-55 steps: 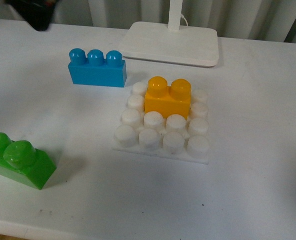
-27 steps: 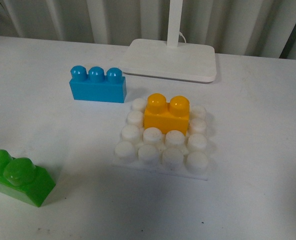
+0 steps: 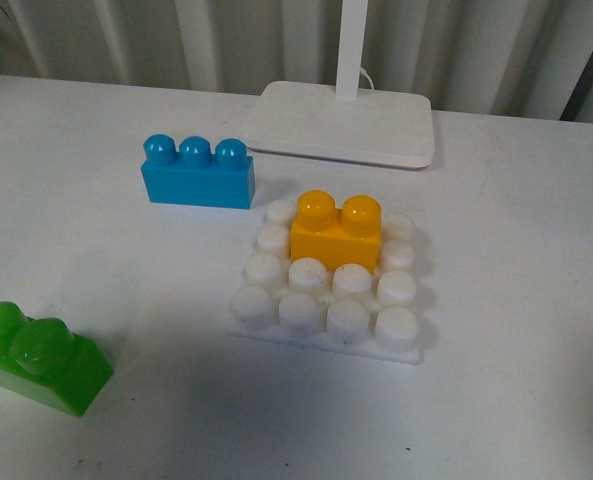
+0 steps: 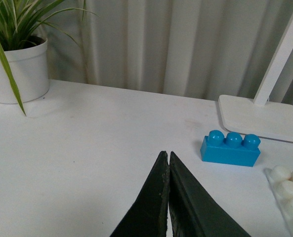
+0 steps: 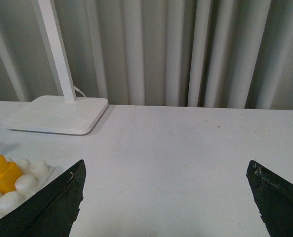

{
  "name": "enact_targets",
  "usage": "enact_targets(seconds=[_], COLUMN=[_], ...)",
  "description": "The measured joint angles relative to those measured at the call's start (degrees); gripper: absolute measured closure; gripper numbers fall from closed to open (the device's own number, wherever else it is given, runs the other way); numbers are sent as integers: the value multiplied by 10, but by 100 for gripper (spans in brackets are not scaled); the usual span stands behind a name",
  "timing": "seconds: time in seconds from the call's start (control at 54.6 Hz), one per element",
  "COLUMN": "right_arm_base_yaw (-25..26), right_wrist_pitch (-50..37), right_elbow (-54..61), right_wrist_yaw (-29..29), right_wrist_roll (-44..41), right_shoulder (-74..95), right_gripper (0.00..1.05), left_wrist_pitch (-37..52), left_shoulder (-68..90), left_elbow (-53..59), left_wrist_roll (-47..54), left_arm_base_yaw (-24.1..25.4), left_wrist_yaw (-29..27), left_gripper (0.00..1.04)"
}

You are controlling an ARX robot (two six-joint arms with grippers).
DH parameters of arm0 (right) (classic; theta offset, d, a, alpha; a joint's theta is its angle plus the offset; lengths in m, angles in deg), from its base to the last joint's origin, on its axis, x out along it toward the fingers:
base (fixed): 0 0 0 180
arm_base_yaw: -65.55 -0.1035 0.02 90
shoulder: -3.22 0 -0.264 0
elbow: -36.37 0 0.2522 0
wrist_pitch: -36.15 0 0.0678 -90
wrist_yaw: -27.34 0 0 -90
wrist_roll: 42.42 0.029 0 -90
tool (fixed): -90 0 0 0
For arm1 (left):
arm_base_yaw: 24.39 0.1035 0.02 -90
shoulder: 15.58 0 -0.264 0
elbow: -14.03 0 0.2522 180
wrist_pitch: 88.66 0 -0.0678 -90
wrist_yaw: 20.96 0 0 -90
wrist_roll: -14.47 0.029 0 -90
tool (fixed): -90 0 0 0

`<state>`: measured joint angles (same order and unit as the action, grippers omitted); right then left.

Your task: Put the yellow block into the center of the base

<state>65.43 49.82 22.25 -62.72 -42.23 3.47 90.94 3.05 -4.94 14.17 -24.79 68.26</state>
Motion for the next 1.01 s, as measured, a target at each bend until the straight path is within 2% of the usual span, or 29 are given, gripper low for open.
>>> enact_targets(seconds=[0.55,0.696,1.008], right_arm_base_yaw=[0,0,0], right_wrist_pitch=[0,0,0], right_elbow=[0,0,0], right_wrist_yaw=[0,1,0], right_wrist_roll=[0,0,0], right_shoulder=[0,0,0], right_gripper=[9,9,9], left_wrist_pitch=[-34,-127,-133], left_shoulder=[-84,-171,-184], left_elbow=[45,45,45], left_wrist_roll=[0,1,1], left_arm_base_yaw=[3,3,3], left_wrist_yaw=[8,7,8], left_gripper=[101,101,101])
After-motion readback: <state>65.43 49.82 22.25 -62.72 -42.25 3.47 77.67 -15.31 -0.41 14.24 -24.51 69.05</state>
